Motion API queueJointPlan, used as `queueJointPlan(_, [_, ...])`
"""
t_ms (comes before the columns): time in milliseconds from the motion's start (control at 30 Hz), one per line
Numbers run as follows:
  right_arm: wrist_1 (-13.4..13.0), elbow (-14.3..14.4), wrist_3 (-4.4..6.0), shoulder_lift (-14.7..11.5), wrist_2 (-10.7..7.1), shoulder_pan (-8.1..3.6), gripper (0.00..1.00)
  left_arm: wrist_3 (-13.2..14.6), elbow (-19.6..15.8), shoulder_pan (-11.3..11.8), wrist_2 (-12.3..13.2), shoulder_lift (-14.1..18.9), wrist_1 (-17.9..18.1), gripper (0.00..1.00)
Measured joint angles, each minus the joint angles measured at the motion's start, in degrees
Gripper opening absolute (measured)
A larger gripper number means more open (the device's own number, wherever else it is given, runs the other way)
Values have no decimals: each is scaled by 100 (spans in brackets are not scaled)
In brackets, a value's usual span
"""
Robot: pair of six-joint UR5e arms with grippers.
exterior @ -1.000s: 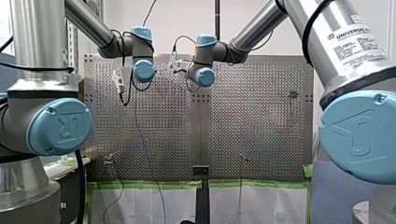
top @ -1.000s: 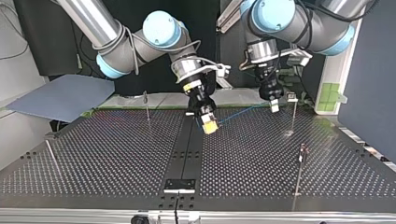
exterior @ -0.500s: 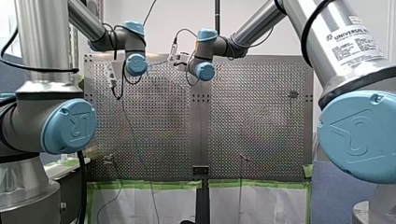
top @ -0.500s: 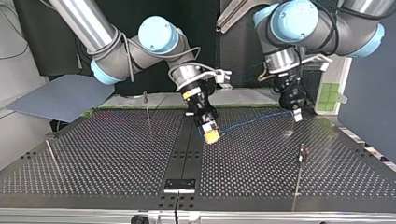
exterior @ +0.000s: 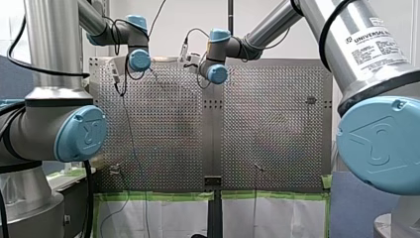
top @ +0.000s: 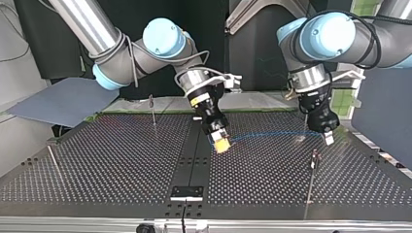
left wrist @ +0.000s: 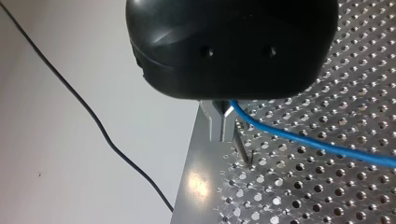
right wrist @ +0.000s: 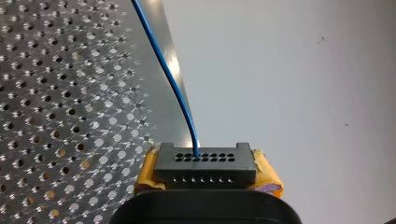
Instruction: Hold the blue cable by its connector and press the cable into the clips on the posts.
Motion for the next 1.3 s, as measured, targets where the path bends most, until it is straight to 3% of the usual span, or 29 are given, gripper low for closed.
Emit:
queueJointPlan(267, [-1,-117,33,42,-45,5,0,-27,20,150,174,-27,-14,0])
queueJointPlan(633, [-5,-274,43,306,-78,-1,0,-112,104,466,541,-241,-13,0])
queueJointPlan(900, [5,-480,43,347,-102,9,0,-180,112,830,923,-246,2,0])
queueJointPlan(1300, [9,-563,51,423,-91,-11,0,-515,390,984,1484,-284,-14,0])
